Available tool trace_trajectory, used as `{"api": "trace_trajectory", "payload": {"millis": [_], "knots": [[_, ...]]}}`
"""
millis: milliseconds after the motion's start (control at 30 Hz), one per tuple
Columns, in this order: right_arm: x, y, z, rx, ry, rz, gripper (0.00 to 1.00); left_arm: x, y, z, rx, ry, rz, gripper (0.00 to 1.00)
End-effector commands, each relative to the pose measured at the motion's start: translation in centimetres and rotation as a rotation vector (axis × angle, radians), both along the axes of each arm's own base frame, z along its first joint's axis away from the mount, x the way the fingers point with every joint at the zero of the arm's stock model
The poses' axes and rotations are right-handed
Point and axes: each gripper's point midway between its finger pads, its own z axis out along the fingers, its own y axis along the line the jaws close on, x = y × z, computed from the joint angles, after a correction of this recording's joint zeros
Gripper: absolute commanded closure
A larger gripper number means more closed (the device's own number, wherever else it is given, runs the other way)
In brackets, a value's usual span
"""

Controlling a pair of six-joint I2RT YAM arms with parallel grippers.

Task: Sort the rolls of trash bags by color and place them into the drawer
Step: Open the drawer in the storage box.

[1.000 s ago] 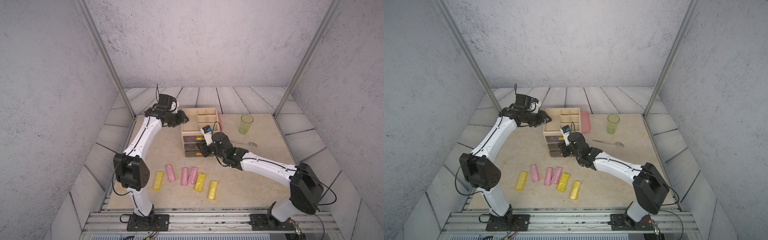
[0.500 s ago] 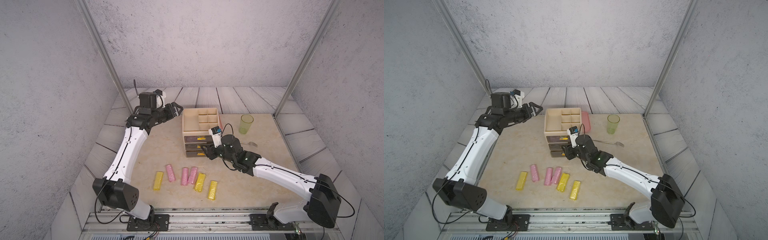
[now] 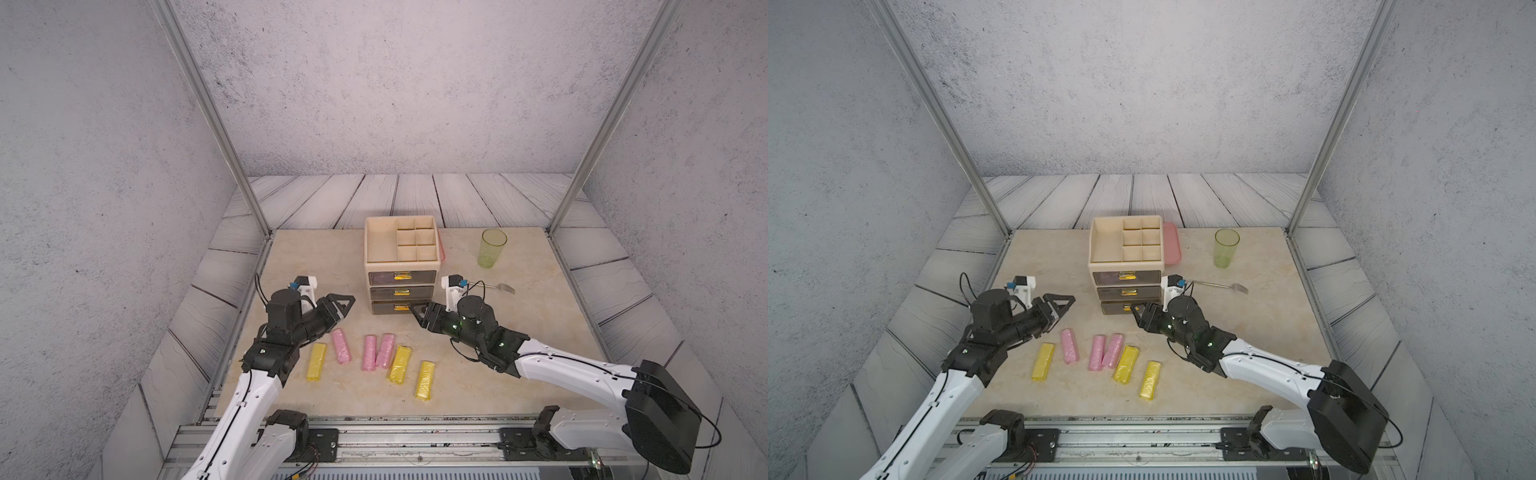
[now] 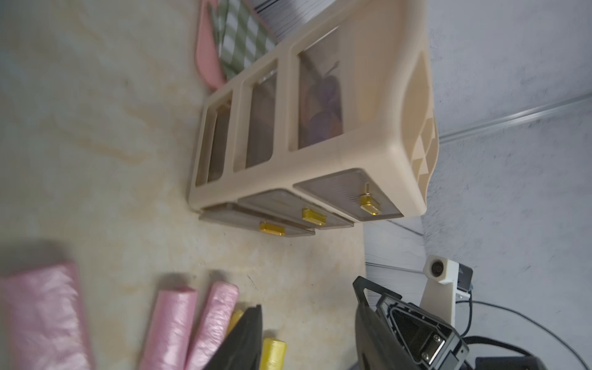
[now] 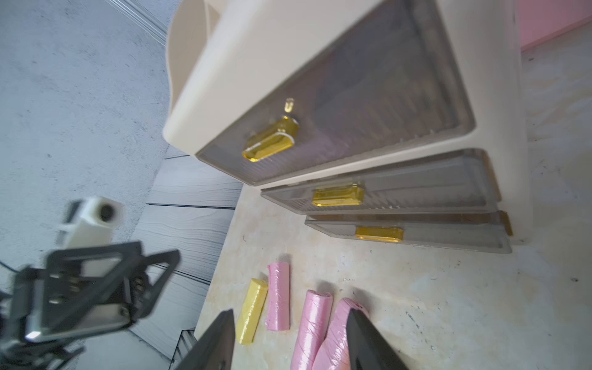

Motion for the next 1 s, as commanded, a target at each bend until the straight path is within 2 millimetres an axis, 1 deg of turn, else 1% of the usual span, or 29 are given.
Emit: {"api": "trace_trajectory", "payload": {"millis": [0,33,100,200,233,300,367,433,533,600,767,967], "knots": [[0.1,-2.1,4.3,-0.041,-0.104,-0.050,0.46,-0.3,-1.8,1.9,-0.219,-0.018,0.016,0.58],[0.1,-3.1,4.5,-0.102,-0.116,-0.075,0.49,-0.3,-2.2,1.6,-0.227,-0.013,0.014,0.61],[0.2,-5.3,4.8,-0.198,-0.146,-0.129,0.53,-0.1,-3.2,1.1,-0.225,0.000,0.000,0.62],[0.4,-8.7,5.1,-0.303,-0.185,-0.222,0.57,0.7,-5.1,0.4,-0.240,0.020,-0.028,0.70],[0.6,-9.7,4.9,-0.321,-0.183,-0.249,0.57,1.0,-5.9,0.1,-0.247,0.028,-0.037,0.71],[1.1,-10.9,4.6,-0.319,-0.170,-0.269,0.57,1.6,-7.4,-0.6,-0.255,0.041,-0.050,0.71],[1.6,-11.7,4.2,-0.298,-0.149,-0.277,0.57,2.1,-9.0,-1.4,-0.268,0.053,-0.054,0.72],[2.0,-12.1,4.0,-0.284,-0.138,-0.284,0.57,2.5,-10.1,-1.8,-0.275,0.046,-0.045,0.72],[2.7,-11.9,3.7,-0.273,-0.127,-0.274,0.56,3.1,-11.6,-2.1,-0.253,0.035,-0.024,0.64],[3.1,-11.6,3.5,-0.264,-0.111,-0.257,0.56,3.6,-12.4,-2.3,-0.228,0.025,-0.014,0.62],[3.3,-10.8,3.3,-0.236,-0.079,-0.209,0.56,5.1,-12.9,-3.0,-0.230,0.015,0.046,0.58],[2.5,-10.9,3.8,-0.207,-0.074,-0.186,0.56,6.6,-12.9,-4.7,-0.237,0.018,0.109,0.56]]}}
